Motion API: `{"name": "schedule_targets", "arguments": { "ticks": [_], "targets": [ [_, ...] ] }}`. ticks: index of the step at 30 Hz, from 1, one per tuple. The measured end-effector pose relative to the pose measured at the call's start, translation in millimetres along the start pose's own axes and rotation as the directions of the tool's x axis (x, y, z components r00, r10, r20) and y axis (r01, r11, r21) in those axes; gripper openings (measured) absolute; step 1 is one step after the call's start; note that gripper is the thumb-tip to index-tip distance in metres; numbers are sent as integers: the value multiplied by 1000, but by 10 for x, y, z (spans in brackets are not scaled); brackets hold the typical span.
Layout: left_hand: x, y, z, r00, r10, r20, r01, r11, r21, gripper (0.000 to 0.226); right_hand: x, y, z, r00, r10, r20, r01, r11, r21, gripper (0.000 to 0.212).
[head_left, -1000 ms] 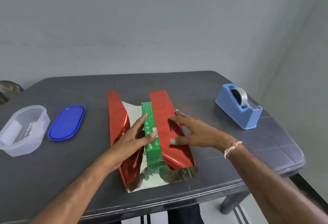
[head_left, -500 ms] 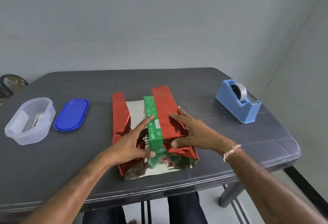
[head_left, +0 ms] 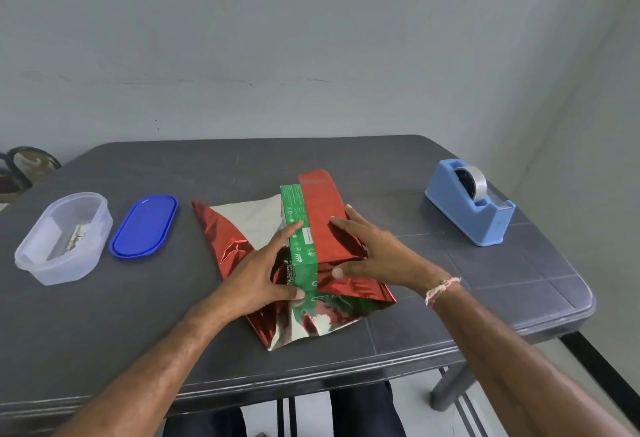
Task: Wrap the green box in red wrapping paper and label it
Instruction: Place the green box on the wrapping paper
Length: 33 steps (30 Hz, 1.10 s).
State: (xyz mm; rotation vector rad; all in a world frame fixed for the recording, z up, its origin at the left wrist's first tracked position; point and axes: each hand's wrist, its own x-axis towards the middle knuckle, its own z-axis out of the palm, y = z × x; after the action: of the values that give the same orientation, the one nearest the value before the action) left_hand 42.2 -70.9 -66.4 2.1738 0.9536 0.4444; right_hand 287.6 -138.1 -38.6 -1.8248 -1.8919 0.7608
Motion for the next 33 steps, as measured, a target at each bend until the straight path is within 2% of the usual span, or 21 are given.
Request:
{"name": "schedule_targets", "arguments": {
  "ticks": [5,10,16,19,24,28,30,31,32,33],
  "targets": [
    [-5,-52,17,999,-3,49,-1,997,74,127,-33,53,-48,999,-5,34,6,1000,-14,103],
    [-66,126,14,998,-53,24,49,986,161,127,-126,104,-110,1000,-9,13,9,999,37,99],
    [-111,159,24,998,-62,18,55,967,249,123,-105,38,-199,996,-35,-79,43,994,98,69],
    [-103,96,50,999,-37,32,27,960,279,126,-24,-6,-177,985,27,-173,-1,989,149,66],
    [-61,-47,75,998,4,70,-21,972,233,133,120,50,-152,977,138,-165,-117,985,129,74],
    [-49,-115,100,999,21,49,-32,974,223,134,82,77,-175,959,171,-226,-120,967,223,75],
    [-40,-129,101,998,39,53,-51,972,231,134,53,28,-159,913,89,-398,-96,995,0,79],
    [-33,-129,105,997,47,53,-59,970,237,134,35,-33,-154,879,-35,-476,-35,990,-138,79],
    [-35,-129,111,998,51,48,-62,967,246,134,9,-132,-163,850,-180,-496,70,970,-232,76],
    [-33,-136,120,998,41,44,-51,964,263,136,-13,-245,-178,847,-289,-447,177,945,-277,72]
  ]
}}
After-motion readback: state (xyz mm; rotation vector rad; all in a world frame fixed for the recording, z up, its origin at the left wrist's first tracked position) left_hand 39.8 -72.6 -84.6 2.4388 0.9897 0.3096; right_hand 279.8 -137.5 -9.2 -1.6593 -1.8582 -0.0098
